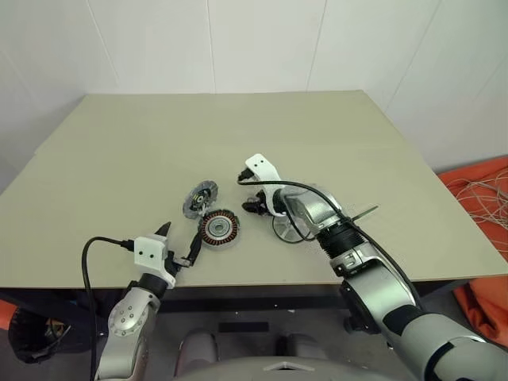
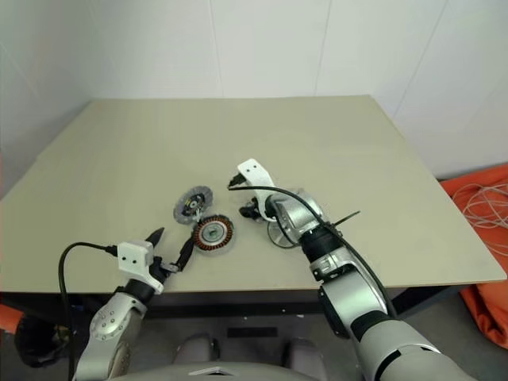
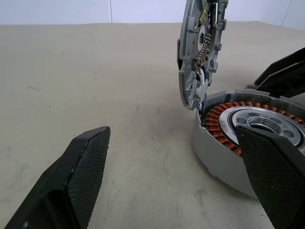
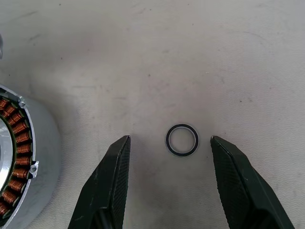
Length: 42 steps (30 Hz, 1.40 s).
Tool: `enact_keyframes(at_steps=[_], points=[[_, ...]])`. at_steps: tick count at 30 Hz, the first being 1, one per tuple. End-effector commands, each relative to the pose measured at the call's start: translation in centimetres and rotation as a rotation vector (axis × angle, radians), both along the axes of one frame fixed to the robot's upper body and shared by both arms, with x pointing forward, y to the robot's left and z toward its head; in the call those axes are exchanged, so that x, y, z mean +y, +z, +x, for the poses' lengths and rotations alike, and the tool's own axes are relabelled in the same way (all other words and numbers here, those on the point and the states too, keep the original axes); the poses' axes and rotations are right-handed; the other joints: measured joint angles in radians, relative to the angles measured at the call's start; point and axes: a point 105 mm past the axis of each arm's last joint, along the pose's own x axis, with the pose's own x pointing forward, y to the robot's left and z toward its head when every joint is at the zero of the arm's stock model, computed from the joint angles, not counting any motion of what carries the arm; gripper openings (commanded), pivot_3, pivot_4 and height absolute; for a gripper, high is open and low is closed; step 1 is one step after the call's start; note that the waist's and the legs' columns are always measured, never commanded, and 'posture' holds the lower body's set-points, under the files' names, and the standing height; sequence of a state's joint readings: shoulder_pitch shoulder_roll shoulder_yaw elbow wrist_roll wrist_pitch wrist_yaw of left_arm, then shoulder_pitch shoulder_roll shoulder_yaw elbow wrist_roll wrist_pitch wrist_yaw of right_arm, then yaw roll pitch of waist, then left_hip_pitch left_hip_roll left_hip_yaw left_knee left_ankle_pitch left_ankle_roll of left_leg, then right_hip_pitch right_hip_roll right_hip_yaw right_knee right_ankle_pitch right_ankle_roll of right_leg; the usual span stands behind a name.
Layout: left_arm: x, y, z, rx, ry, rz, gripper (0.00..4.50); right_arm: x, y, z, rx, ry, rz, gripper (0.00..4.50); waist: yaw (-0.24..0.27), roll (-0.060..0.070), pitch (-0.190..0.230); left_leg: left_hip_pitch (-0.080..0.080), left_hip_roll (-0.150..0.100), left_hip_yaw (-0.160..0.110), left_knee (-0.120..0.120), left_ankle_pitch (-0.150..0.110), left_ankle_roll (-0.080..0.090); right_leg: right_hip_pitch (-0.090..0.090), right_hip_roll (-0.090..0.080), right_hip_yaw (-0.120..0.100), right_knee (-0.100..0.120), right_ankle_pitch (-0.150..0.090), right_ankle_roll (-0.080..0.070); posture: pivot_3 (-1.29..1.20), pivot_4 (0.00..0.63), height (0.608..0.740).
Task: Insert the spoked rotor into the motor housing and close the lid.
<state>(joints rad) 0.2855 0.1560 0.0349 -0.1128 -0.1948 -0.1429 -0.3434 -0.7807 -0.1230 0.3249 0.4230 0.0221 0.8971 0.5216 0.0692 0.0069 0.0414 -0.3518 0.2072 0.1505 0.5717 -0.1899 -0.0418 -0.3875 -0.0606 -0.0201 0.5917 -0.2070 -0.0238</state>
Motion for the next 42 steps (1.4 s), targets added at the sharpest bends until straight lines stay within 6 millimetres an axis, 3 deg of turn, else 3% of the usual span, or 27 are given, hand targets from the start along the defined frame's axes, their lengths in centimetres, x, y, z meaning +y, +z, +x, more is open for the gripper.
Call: enact_keyframes(at_steps=[1, 4, 7, 12, 13, 21, 32, 39, 42], points=[[-0.4, 1.0, 0.2, -0.038, -0.013, -0.002, 4.5, 0.4, 1.5, 0.4, -0.06, 0.017, -0.002, 3.03, 0.0, 0.0, 0.0, 0.0, 0.0, 0.0, 0.0, 0.0, 0.0, 0.0, 0.0, 0.0, 0.0, 0.0, 0.0, 0.0, 0.0, 0.74], [-0.5, 1.2, 0.2, -0.041, -0.012, -0.002, 4.5, 0.6, 1.6, 0.4, -0.061, 0.022, -0.003, 3.03, 0.0, 0.0, 0.0, 0.0, 0.0, 0.0, 0.0, 0.0, 0.0, 0.0, 0.0, 0.0, 0.0, 0.0, 0.0, 0.0, 0.0, 0.74], [-0.5, 1.3, 0.3, -0.041, -0.011, -0.004, 4.5, 0.6, 1.6, 0.3, -0.062, 0.025, -0.003, 2.46, 0.0, 0.0, 0.0, 0.0, 0.0, 0.0, 0.0, 0.0, 0.0, 0.0, 0.0, 0.0, 0.0, 0.0, 0.0, 0.0, 0.0, 0.74], [-0.5, 1.4, 0.3, -0.041, -0.011, -0.004, 4.5, 0.7, 1.6, 0.3, -0.063, 0.027, -0.001, 0.8, 0.0, 0.0, 0.0, 0.0, 0.0, 0.0, 0.0, 0.0, 0.0, 0.0, 0.0, 0.0, 0.0, 0.0, 0.0, 0.0, 0.0, 0.74], [-0.5, 1.4, 0.3, -0.042, -0.01, -0.004, 4.5, 0.7, 1.6, 0.3, -0.063, 0.027, -0.001, 0.66, 0.0, 0.0, 0.0, 0.0, 0.0, 0.0, 0.0, 0.0, 0.0, 0.0, 0.0, 0.0, 0.0, 0.0, 0.0, 0.0, 0.0, 0.74], [-0.5, 1.4, 0.3, -0.04, -0.012, -0.008, 4.5, 0.7, 1.7, 0.2, -0.065, 0.03, 0.008, 0.66, 0.0, 0.0, 0.0, 0.0, 0.0, 0.0, 0.0, 0.0, 0.0, 0.0, 0.0, 0.0, 0.0, 0.0, 0.0, 0.0, 0.0, 0.74], [-0.4, 1.2, 0.3, -0.031, -0.018, -0.013, 4.5, 0.6, 5.4, -1.1, -0.165, 0.142, 0.134, 0.66, 0.001, 0.0, 0.0, 0.0, 0.0, 0.0, 0.0, 0.0, 0.0, 0.0, 0.0, 0.0, 0.0, 0.0, 0.0, 0.0, 0.0, 0.74], [-0.4, 1.2, 0.3, -0.028, -0.021, -0.015, 4.5, 1.2, 6.4, -4.8, -0.163, 0.366, 0.183, 0.66, 0.002, -0.001, 0.001, 0.0, 0.0, 0.0, 0.0, 0.0, 0.0, 0.001, 0.0, 0.0, 0.0, -0.001, 0.001, 0.0, 0.0, 0.74], [-0.5, 1.3, 0.3, -0.028, -0.021, -0.016, 4.5, 1.5, 6.3, -5.3, -0.153, 0.398, 0.184, 0.66, 0.001, -0.001, 0.001, 0.001, 0.0, 0.0, 0.0, 0.0, 0.0, 0.001, 0.0, 0.0, 0.0, 0.0, 0.0, 0.0, 0.0, 0.74]])
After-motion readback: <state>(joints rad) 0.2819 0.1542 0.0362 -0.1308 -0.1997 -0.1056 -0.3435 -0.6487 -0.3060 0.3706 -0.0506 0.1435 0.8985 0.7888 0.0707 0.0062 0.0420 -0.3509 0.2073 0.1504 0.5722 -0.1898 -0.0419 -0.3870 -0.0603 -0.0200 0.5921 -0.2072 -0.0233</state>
